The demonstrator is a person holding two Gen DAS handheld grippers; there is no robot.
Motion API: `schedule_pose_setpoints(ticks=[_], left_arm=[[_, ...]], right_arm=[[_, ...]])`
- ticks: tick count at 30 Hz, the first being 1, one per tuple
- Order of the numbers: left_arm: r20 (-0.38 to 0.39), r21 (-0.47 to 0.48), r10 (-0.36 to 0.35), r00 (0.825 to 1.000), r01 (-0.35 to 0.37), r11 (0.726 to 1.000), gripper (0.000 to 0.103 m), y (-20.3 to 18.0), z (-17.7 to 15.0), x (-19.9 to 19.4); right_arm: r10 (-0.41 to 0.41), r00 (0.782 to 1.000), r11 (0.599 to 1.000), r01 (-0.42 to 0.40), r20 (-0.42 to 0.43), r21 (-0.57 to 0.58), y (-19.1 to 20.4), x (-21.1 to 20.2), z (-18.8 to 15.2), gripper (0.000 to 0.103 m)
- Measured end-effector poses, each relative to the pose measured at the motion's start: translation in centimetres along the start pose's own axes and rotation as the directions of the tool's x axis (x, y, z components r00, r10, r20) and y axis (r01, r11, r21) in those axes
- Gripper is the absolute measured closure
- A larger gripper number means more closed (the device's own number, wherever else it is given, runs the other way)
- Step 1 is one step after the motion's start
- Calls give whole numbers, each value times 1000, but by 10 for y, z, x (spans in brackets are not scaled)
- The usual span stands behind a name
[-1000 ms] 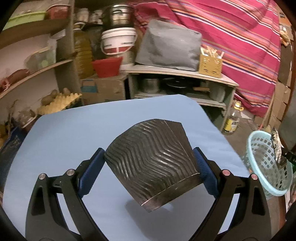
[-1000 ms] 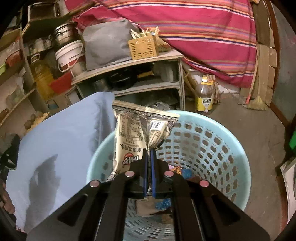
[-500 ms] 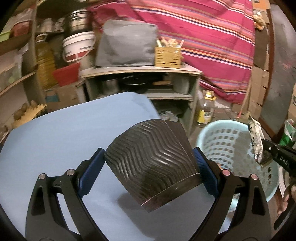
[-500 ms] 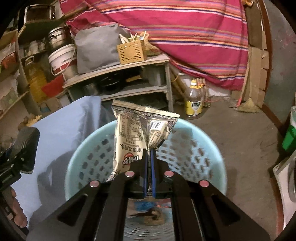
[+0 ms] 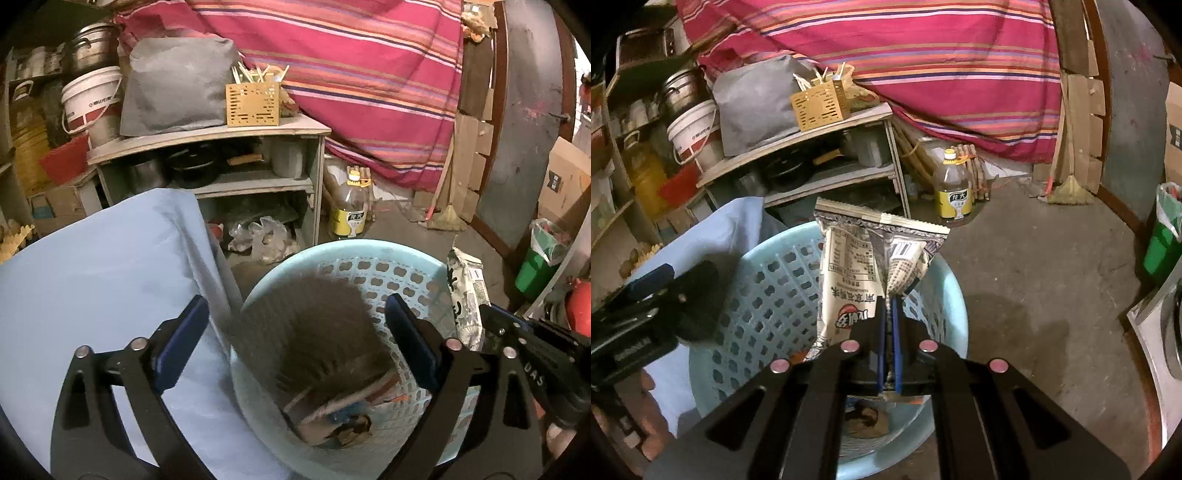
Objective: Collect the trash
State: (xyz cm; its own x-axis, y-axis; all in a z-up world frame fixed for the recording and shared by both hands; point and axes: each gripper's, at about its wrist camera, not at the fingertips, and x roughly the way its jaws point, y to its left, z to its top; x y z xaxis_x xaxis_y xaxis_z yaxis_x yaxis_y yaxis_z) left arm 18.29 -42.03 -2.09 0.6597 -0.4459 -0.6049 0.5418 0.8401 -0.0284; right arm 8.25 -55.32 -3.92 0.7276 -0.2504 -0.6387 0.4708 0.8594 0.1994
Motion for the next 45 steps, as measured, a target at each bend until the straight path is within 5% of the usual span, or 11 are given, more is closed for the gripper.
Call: schedule_pose_setpoints(ticks=[11,13,15,19,27,33,45], left_arm=[[42,-44,85,996,-83,996,5,38,-2,-35],[54,-54,113,992,-110,993,5,51,-5,-46],[55,-67,130,990,-126,990,5,62,-7,-53],[60,-92,153,986,-147,985,5,84,-12,-70],[87,-115,176,981,-166,979,5,112,-35,-117],[131,-136,211,969,-193,972,5,134,-61,-169],[170,-178,318,933,-289,941,5,182,-131,-256]], right_arm=[[37,999,999,-37,-4,-30,19,9,2,95],[15,1000,999,-16,-18,-49,28,14,1,83],[6,1000,999,-7,-12,-54,32,15,-1,38],[-1,1000,998,0,-18,-58,37,16,-3,37],[-22,1000,997,24,16,-79,45,-5,-11,7],[-39,993,996,48,113,-78,64,-54,-19,4],[66,979,971,-19,192,-238,155,-128,-100,4]])
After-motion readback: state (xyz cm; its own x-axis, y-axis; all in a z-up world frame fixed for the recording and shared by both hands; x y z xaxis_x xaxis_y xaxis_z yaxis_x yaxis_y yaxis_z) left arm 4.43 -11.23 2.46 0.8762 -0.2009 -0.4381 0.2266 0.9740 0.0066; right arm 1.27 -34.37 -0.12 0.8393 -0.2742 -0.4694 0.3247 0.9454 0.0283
